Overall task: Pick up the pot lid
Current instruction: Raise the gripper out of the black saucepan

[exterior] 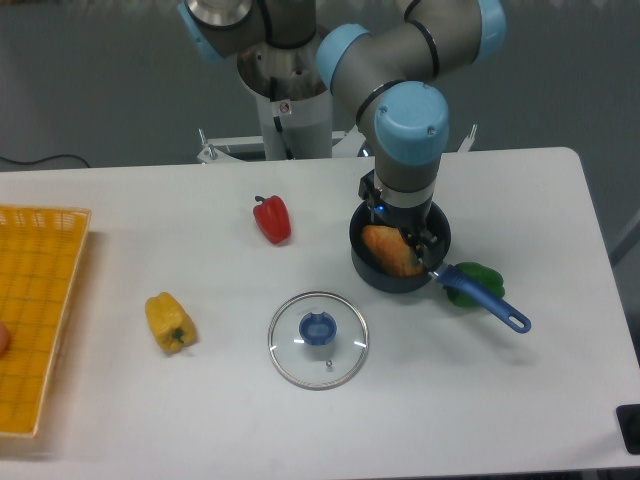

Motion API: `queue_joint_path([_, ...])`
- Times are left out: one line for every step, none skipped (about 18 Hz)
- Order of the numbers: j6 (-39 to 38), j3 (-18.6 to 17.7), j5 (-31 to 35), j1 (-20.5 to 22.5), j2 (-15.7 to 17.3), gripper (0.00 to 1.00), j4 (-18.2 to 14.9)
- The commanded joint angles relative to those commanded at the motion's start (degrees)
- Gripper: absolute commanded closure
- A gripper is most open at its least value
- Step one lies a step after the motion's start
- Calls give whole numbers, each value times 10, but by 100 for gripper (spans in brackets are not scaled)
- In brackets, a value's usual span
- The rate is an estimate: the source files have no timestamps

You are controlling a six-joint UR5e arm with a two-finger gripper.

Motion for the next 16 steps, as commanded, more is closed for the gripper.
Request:
queue_joint_path([3, -4, 0, -2, 1, 0, 1])
queue_joint_path([-2, 3, -4, -2, 3, 0, -3])
queue_joint_path([-3, 4, -16, -2, 4, 0, -3])
queue_joint_path([-9, 3, -29, -3, 4, 0, -3])
queue_joint_path([-17, -2, -37, -3, 5, 0, -2])
queue_joint_path([-28, -4, -38, -3, 6, 0, -1])
queue_joint_path([-32, -10, -38, -4, 8, 0, 1])
queue_joint_path([-38, -16, -39, -9, 11, 0, 4])
queue_joint_path([-49, -19, -42, -11, 12, 0, 15])
queue_joint_path([-68, -24, -56, -11, 11, 0, 22])
queue_joint_path([-92, -31, -72, -11, 11, 0, 24])
queue_joint_path([-112, -39, -84, -11, 11, 0, 26])
queue_joint_path([-130, -40, -91, -11, 11, 0, 37])
queue_joint_path([-153, -39, -92, -15, 9, 0, 54])
queue_joint_path([-183, -40, -90, -24, 7, 0, 70])
queue_joint_path([-218, -40, -89, -32, 4, 0, 79])
